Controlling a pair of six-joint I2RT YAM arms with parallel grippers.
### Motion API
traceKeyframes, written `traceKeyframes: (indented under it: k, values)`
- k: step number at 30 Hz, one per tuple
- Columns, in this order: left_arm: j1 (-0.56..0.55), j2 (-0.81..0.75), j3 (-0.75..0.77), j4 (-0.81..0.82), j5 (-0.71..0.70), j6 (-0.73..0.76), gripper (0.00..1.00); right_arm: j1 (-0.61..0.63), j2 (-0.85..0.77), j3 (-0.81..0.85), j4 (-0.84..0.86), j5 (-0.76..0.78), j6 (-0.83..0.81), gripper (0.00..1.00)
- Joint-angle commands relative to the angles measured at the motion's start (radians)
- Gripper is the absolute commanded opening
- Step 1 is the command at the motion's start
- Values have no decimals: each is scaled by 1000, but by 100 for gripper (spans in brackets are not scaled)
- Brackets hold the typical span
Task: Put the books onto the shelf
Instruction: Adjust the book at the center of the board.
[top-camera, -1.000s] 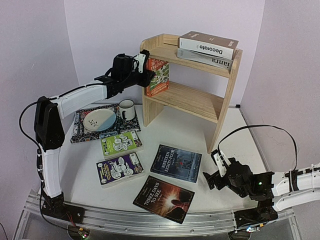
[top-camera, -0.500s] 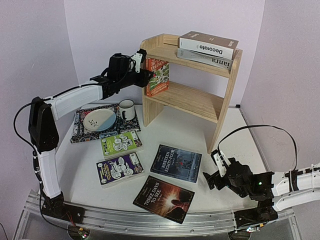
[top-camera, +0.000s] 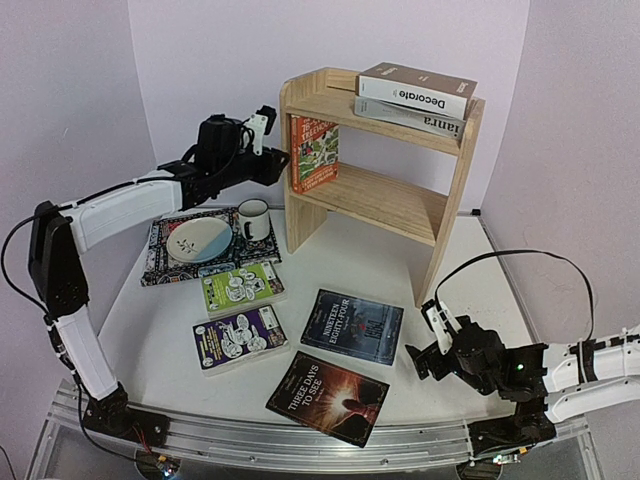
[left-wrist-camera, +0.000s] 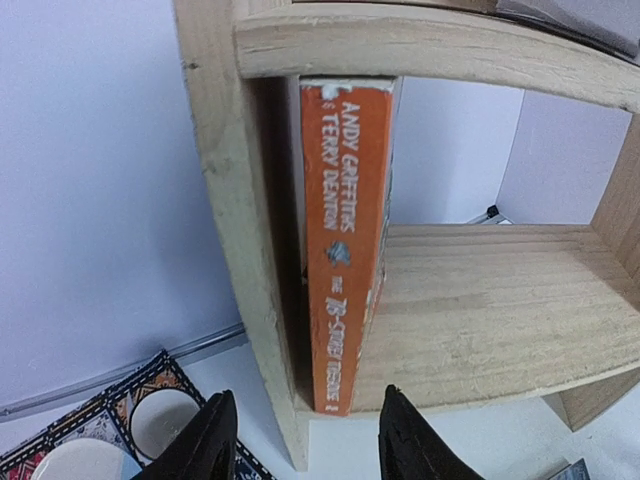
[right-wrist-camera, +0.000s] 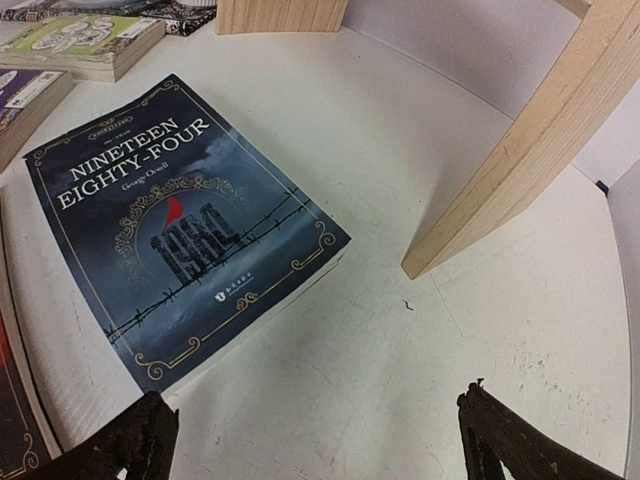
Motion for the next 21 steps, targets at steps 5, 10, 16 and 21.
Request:
traceKeyframes:
  k: [5,10,16,21]
  values:
    - [5,-281,-269,31,-41,-119,53,-2,8,28,17,3,-10,98]
    - [12,-415,-477,-1,-10,-241,63,-1,18,32,18,-1,-10,98]
    - [29,-537,-701,-88,-68,-488,85,-1,33,39,18,-13,-13,98]
    - [31,-603,-822,-141,-3,-612,92,-1,37,42,17,-19,-13,98]
